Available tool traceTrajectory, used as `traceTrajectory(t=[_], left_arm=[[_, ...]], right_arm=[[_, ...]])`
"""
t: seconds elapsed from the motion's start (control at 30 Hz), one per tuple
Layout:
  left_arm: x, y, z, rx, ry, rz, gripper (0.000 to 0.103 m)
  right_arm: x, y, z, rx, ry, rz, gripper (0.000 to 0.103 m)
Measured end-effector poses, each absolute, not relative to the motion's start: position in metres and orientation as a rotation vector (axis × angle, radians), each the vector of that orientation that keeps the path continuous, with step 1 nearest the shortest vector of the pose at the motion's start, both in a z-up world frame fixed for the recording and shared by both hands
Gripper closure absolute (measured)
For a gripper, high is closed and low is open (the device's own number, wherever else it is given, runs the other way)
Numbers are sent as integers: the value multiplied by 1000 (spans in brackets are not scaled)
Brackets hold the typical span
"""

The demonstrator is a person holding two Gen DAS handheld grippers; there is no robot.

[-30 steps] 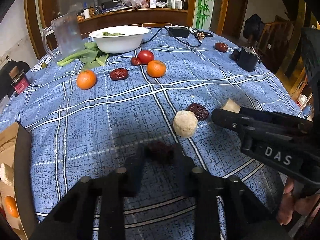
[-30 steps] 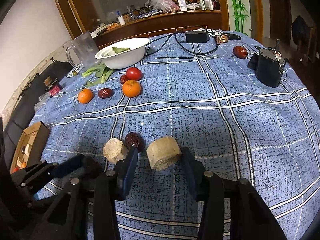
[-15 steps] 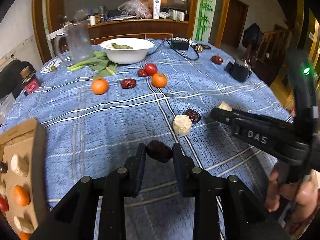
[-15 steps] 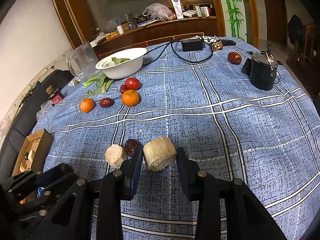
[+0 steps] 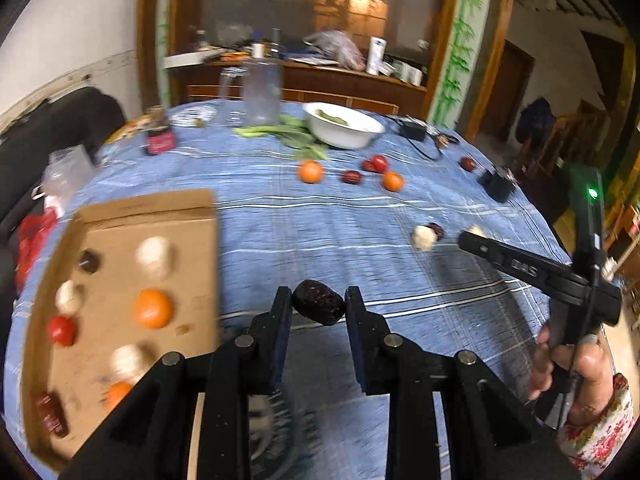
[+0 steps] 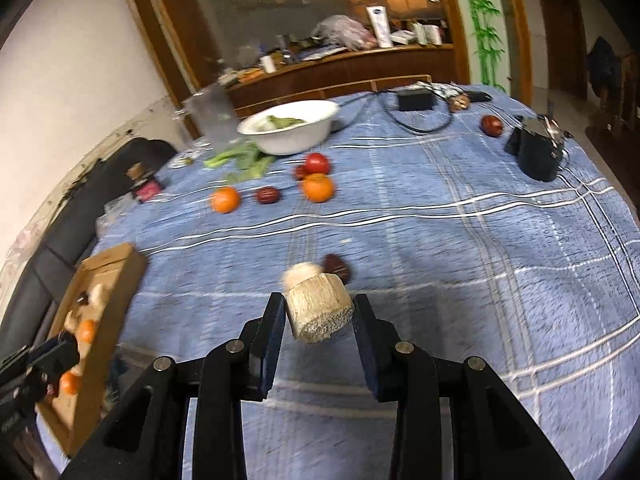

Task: Organize fruits
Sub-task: 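Carry the date and cake into the cardboard box and open both grippers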

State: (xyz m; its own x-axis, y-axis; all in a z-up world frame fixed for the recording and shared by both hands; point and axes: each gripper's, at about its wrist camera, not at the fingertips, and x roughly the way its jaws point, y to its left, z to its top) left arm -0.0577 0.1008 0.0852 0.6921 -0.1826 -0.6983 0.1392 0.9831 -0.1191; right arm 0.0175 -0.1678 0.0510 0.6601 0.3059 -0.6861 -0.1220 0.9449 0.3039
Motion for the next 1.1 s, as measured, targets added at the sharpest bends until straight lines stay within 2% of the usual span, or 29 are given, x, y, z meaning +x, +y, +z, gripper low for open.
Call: traceTrajectory(t=[0.3,0.57,0.83,1.1], left_arm=[[-98,194,86,-141,763,-23,77],[-117,260,75,-205,761,113,77],[-123,284,55,-237,818,137,77],[-120,287,43,-225,852,150,77]], right_arm=[[-28,-84,87,164,773,402,66],[-63,12,95,70,788,583,65],[-85,81,77,-6,849,698,65],[-90,108,52,-59,910,714,65]])
